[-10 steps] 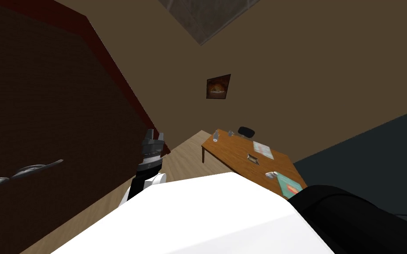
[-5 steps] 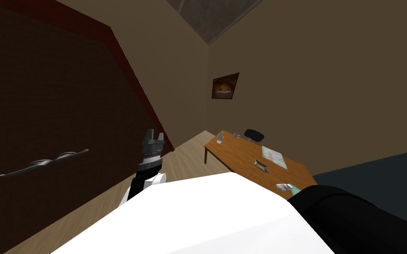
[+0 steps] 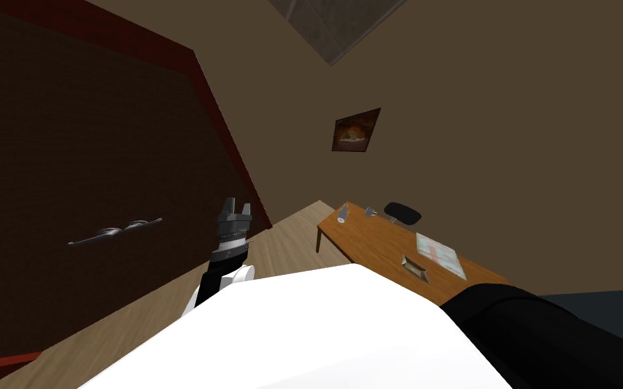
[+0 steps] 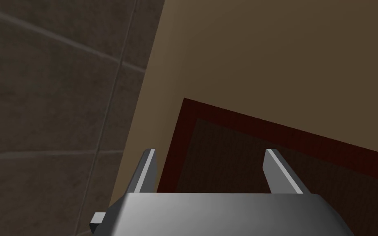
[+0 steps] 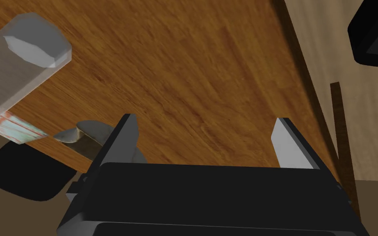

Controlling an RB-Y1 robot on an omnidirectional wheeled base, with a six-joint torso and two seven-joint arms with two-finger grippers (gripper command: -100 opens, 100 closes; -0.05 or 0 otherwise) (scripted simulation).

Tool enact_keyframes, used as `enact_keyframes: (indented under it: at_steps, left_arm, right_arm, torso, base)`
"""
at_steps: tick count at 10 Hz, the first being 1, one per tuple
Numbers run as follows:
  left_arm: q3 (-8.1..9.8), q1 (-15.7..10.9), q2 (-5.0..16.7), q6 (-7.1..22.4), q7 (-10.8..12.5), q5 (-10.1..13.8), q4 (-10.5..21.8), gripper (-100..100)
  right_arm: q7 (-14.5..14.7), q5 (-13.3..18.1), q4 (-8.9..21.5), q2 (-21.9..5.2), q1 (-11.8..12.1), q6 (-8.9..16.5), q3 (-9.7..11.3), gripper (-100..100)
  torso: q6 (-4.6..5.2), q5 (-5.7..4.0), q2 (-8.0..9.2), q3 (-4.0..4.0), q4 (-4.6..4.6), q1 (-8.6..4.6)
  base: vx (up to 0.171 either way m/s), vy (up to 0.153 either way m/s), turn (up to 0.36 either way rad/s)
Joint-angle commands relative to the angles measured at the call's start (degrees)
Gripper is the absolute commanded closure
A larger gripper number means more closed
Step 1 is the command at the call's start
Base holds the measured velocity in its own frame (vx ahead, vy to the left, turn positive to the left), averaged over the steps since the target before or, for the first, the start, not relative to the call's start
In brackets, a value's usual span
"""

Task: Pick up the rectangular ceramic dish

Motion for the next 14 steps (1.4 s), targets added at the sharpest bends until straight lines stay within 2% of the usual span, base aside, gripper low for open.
enact_keyframes:
  at_steps: [1,2,6,9,12,13,14]
  left_arm:
    - [0.00,0.00,0.00,0.00,0.00,0.00,0.00,0]
    - [-0.01,-0.01,0.00,0.00,0.00,0.00,0.00,0]
    - [0.00,0.00,0.01,0.00,0.00,0.00,0.00,0]
    - [0.01,0.00,0.01,0.00,0.00,0.00,0.00,0]
    - [0.01,0.00,0.01,0.00,0.00,0.00,0.00,0]
    - [0.01,0.00,0.01,0.00,0.00,0.00,0.00,0]
    - [0.01,0.00,0.00,0.00,0.00,0.00,0.00,0]
  right_arm:
    - [1.52,1.36,2.86,-0.22,-0.26,-0.34,0.14,-100]
    - [1.52,1.36,3.47,-0.22,-0.26,-0.34,0.14,-100]
    - [6.46,5.83,11.78,-0.11,-0.49,-0.33,0.59,-100]
    - [9.51,8.34,15.88,1.27,-0.97,-0.75,0.78,-100]
    - [11.50,9.89,17.95,3.00,-1.52,-1.32,1.01,-100]
    - [11.85,10.16,18.20,3.53,-1.69,-1.49,1.11,-100]
    - [11.05,9.91,17.19,2.94,-1.26,-0.84,1.37,-100]
  torso:
    - [0.00,0.00,0.00,0.00,0.00,0.00]
    - [-0.09,0.02,-0.03,-0.01,0.00,0.00]
    - [-0.08,-0.03,-0.19,-0.11,-0.03,-0.22]
    - [-0.03,-0.05,-0.16,-0.09,-0.03,-0.26]
    - [-0.02,-0.05,-0.05,-0.03,-0.01,-0.20]
    - [0.00,-0.04,-0.03,-0.01,0.00,-0.15]
    - [0.01,-0.03,-0.02,-0.01,0.00,-0.10]
  base:
    - [0.022,-0.007,0.269]
    - [0.029,-0.022,0.164]
    - [0.051,-0.057,0.348]
    - [0.044,-0.083,0.269]
    - [0.011,-0.072,0.195]
    - [0.004,-0.048,0.110]
    - [0.003,-0.021,0.021]
